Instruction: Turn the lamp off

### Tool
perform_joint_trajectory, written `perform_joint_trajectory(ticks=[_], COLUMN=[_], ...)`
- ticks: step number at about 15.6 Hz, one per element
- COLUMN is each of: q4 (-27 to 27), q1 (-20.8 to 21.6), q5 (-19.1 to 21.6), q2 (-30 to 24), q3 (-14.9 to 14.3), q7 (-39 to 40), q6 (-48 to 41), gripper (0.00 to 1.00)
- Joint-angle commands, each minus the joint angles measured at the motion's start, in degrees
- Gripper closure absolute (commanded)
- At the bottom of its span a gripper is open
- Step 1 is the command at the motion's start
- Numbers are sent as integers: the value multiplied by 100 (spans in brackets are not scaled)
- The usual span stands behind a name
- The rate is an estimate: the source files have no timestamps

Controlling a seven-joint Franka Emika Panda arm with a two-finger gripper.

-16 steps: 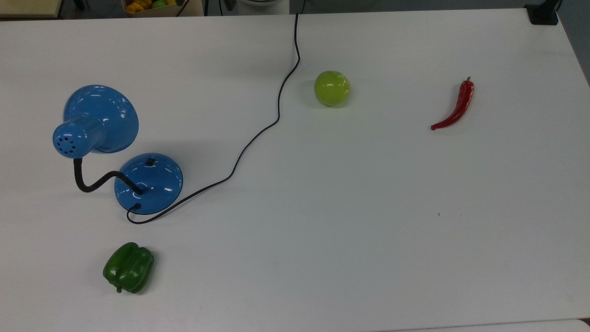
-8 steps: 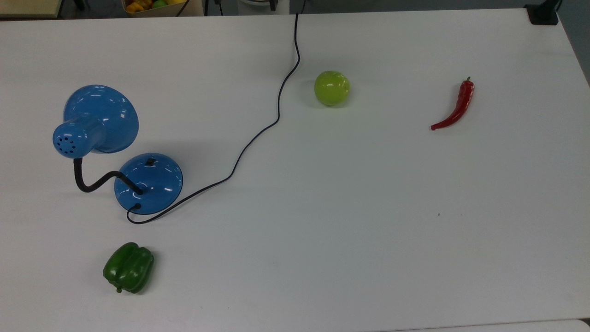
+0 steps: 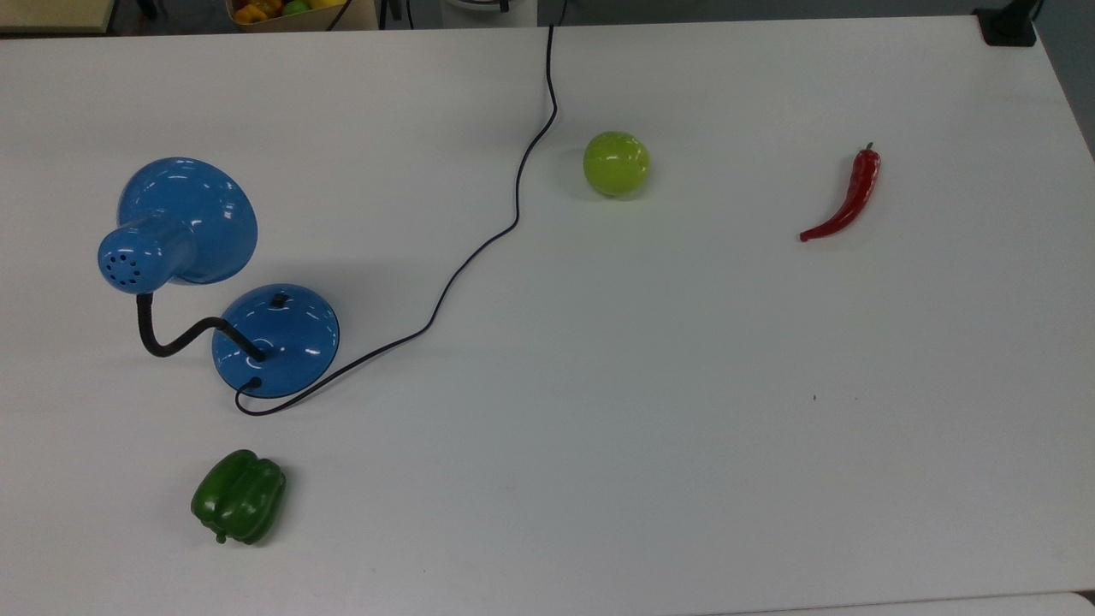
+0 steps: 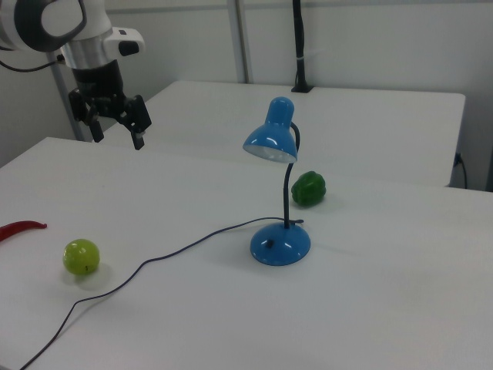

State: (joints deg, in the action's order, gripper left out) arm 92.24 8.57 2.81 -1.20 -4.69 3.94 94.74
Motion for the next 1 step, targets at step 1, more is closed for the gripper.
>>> perform_joint_trajectory(ticks=[1], q4=[101], q1=[75], q5=[-87], q2=[-82], q3=[-41], q7=[107], q6=[-44], gripper=[0])
